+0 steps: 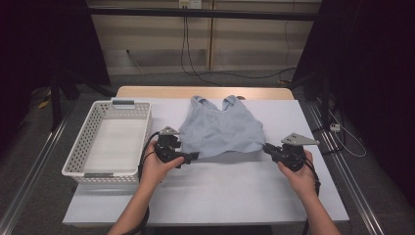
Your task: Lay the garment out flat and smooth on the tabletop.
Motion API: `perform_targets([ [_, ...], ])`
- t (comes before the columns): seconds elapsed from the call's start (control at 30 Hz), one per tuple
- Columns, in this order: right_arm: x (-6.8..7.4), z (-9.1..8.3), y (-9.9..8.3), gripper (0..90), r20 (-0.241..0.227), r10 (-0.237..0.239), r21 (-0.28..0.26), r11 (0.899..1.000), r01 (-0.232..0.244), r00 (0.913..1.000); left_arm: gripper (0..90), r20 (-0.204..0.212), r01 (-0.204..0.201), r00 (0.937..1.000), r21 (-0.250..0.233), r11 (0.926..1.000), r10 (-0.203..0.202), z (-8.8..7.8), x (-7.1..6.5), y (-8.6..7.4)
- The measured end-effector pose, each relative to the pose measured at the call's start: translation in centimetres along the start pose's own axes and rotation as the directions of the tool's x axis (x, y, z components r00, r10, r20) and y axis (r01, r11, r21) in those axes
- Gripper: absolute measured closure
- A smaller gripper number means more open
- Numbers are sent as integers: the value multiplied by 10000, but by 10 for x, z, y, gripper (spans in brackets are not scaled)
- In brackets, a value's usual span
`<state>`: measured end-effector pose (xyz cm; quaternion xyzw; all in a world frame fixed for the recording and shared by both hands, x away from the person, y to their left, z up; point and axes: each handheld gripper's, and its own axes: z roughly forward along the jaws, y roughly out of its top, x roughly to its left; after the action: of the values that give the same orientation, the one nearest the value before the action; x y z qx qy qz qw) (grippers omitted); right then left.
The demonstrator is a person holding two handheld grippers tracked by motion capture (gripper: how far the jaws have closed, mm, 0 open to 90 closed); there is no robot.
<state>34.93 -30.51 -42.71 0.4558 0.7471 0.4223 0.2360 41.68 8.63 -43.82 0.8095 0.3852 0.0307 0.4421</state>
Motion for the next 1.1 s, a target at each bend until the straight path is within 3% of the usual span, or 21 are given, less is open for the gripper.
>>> perform_targets([
  [0.23,1,0,-2,843,-4,-71,77,9999,71,10000,83,19,-1,10000,-5,10000,1,1,0,2],
  [0.73,-2,-9,-6,843,-5,228,36,9997,-228,9997,85,-10,0,10000,-95,10000,-1,-1,1,4],
  [1.1,5,-18,-14,843,-35,-80,391,9992,81,10000,99,-7,16,10000,-72,10000,-16,1,3,3],
])
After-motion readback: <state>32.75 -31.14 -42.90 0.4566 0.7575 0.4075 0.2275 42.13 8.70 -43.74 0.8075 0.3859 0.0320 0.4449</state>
